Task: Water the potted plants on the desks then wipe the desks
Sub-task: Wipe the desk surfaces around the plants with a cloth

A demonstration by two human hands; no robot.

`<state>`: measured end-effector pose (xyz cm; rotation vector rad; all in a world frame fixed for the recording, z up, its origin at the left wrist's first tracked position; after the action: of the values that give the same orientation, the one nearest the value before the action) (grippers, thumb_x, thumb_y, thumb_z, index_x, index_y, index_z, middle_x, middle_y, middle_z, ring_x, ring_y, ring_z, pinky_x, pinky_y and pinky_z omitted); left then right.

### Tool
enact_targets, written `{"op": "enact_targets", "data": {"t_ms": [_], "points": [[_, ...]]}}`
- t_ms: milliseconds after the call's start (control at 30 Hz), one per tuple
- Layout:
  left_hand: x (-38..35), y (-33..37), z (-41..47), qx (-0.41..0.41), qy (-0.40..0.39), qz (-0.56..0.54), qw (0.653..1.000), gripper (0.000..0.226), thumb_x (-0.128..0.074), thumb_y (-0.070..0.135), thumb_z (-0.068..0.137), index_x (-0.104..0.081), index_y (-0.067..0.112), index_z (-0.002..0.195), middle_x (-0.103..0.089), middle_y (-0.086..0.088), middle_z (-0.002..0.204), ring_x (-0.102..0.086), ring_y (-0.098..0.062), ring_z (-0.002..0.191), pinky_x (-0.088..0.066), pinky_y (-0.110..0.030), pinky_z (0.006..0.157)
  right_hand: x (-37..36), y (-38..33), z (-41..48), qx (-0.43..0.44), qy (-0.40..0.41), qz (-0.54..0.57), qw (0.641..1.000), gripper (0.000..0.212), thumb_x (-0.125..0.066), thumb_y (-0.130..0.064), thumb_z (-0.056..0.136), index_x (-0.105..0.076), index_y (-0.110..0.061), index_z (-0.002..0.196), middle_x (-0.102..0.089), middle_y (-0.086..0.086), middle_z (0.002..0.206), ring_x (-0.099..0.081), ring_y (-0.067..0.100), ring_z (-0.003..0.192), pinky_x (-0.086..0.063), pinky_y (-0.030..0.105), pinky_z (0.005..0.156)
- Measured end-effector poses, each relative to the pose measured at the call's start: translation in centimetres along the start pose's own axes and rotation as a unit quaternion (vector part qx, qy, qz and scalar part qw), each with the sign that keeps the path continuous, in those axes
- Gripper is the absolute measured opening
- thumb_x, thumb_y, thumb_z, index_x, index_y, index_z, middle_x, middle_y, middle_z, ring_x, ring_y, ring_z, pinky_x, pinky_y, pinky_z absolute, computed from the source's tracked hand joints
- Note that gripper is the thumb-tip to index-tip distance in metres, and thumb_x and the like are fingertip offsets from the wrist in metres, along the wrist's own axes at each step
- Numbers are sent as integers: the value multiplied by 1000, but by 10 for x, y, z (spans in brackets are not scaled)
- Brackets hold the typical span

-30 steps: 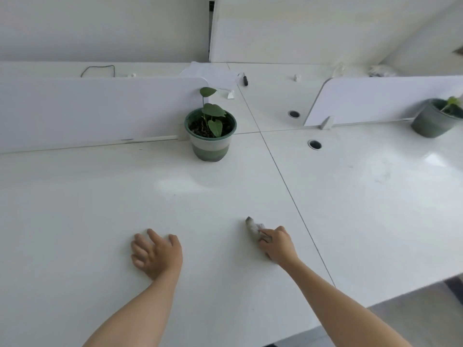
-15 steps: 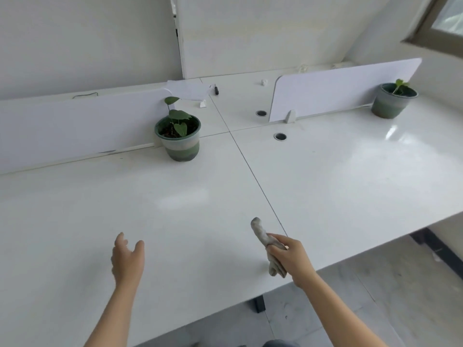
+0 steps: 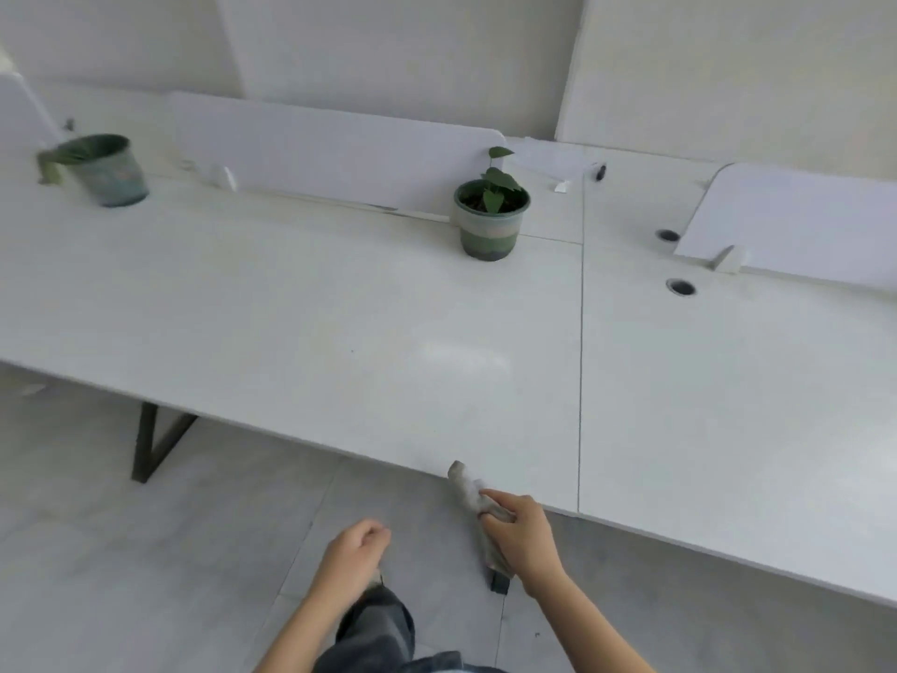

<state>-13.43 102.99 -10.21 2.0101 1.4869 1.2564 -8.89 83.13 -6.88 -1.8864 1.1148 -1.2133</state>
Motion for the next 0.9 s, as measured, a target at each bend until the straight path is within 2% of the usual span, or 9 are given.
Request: {"op": "enact_targets", "data": {"t_ms": [67, 133, 200, 300, 400, 533, 633, 733, 900], "points": [[5, -16, -24, 19, 23, -12, 999, 15, -45, 18, 93, -57, 21, 84, -62, 1, 86, -59, -18, 84, -44, -29, 77, -11, 6, -10, -1, -52, -15, 999, 38, -41, -2, 74, -72, -20, 88, -52, 11, 57, -39, 6, 43, -32, 18, 46], [15, -33, -46, 40, 75, -49, 995, 15, -45, 16, 93, -58, 18, 85, -62, -1, 87, -59, -20, 86, -42, -27, 74, -24, 9, -15, 6, -88, -25, 996, 40, -40, -6, 72, -72, -17, 92, -59, 15, 62, -48, 12, 46, -38, 19, 49], [26, -48, -64, 66, 127, -81, 986, 21, -46, 13, 92, -57, 17, 74, -62, -6, 83, -60, -26, 85, -40, -29, 71, -37, 7, -19, 16, -110, -32, 993, 40, -40, -8, 71, -71, -16, 95, -57, 8, 56, -52, 19, 51, -42, 23, 53], [39, -66, -85, 83, 173, -117, 974, 27, -45, 11, 92, -55, 16, 68, -62, -7, 79, -59, -27, 79, -40, -28, 69, -54, -3, -27, 29, -140, -36, 989, 42, -41, -2, 75, -69, -26, 97, -48, -1, 40, -49, 20, 45, -43, 22, 43], [50, -77, -99, 80, 194, -151, 966, 25, -45, 11, 93, -57, 18, 72, -63, -7, 84, -59, -23, 80, -41, -27, 71, -74, -17, -34, 38, -162, -39, 985, 39, -41, -2, 76, -71, -20, 92, -47, 3, 41, -48, 21, 44, -39, 20, 39], [83, -95, -114, 75, 234, -184, 952, 25, -44, 13, 93, -57, 19, 73, -63, -5, 85, -60, -21, 83, -41, -22, 71, -119, -38, -42, 70, -195, -76, 975, 41, -42, 0, 75, -70, -26, 89, -49, 5, 48, -51, 20, 49, -43, 21, 44], [124, -120, -128, 78, 270, -207, 937, 23, -45, 13, 93, -57, 17, 75, -63, -5, 85, -60, -19, 82, -40, -20, 69, -169, -57, -49, 91, -219, -103, 966, 32, -41, 3, 74, -69, -6, 86, -46, 8, 48, -49, 20, 46, -41, 23, 45], [174, -161, -140, 96, 313, -228, 917, 23, -45, 14, 93, -57, 18, 75, -63, -4, 84, -59, -19, 82, -40, -19, 69, -236, -77, -62, 116, -250, -119, 954, 26, -39, 7, 72, -58, 12, 89, -42, 8, 45, -44, 20, 42, -38, 25, 46], [236, -218, -154, 132, 331, -241, 903, 25, -44, 16, 94, -56, 20, 73, -62, -3, 85, -59, -19, 83, -40, -18, 68, -327, -99, -78, 118, -293, -121, 941, 25, -39, 10, 72, -63, 10, 80, -40, -4, 33, -40, 11, 29, -36, 20, 36]]}}
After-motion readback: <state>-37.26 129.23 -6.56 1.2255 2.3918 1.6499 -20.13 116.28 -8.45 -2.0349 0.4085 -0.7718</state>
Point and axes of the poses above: each hand's wrist, its own z-axis towards the middle knuckle, its own x-axis out of the back of the hand, y = z × x, the point moved 1 cm from there along z, towards the middle knuckle
